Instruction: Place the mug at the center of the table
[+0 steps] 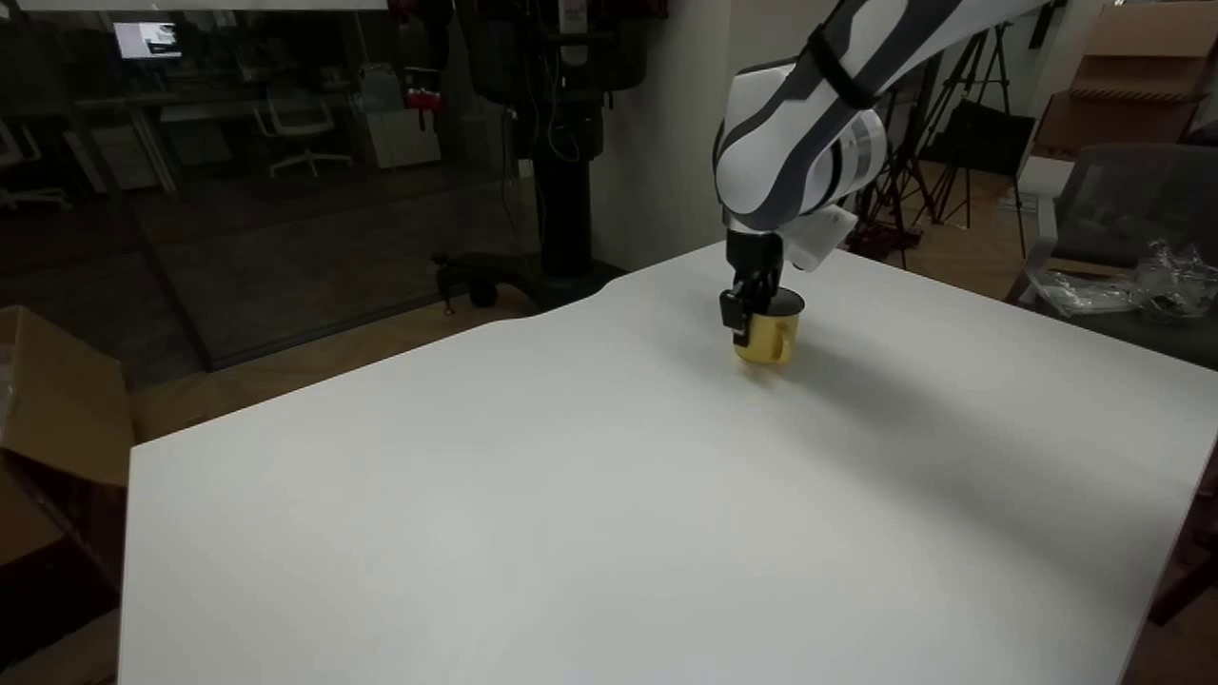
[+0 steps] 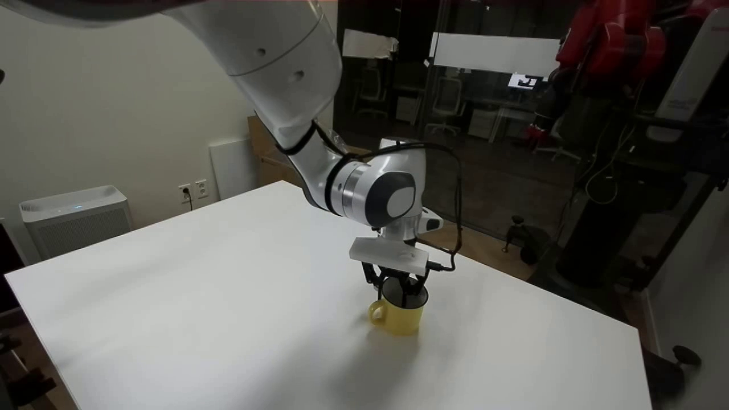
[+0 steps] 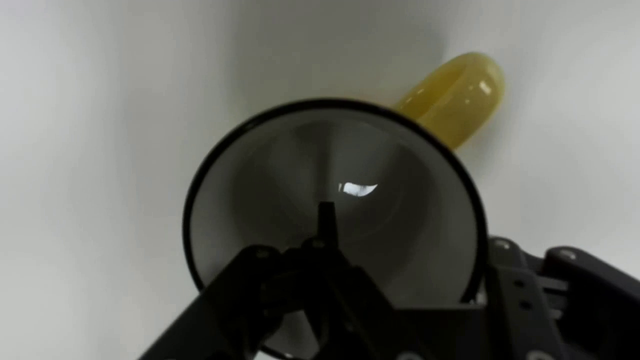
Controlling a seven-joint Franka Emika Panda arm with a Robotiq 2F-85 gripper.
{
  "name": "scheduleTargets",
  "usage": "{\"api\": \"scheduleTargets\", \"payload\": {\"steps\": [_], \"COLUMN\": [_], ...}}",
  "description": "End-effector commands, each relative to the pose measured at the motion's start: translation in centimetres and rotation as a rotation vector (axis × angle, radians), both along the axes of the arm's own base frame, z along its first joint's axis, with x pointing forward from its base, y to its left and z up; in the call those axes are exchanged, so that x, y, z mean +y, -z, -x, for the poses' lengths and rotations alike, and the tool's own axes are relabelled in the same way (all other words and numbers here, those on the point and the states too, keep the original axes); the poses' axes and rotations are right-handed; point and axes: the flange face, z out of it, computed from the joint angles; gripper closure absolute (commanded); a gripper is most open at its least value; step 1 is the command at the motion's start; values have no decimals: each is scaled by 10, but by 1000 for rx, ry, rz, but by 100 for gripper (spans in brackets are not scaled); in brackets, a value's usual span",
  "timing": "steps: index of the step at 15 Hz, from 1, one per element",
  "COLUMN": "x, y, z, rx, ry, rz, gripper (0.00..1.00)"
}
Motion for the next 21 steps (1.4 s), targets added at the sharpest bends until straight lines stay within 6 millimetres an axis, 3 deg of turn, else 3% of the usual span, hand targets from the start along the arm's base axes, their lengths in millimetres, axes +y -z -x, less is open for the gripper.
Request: {"api": "scheduleTargets", "payload": {"steps": [1, 4, 5, 9, 10, 14, 15, 18, 21], "x": [3, 6, 6, 9, 7, 7, 8, 30, 66], "y": [-9, -13, -13, -12, -6, -6, -9, -14, -20], "z": [-12, -15, -15, -13, -8, -8, -7, -9, -10], "rx": [-16, -21, -19, -7, -10, -9, -9, 1, 35], "ry": [-24, -30, -30, -34, -23, -25, -27, -56, -81], "rz": [22, 24, 24, 16, 9, 9, -6, -41, -69], "gripper": [77, 97, 99, 98, 91, 91, 98, 98, 98]}}
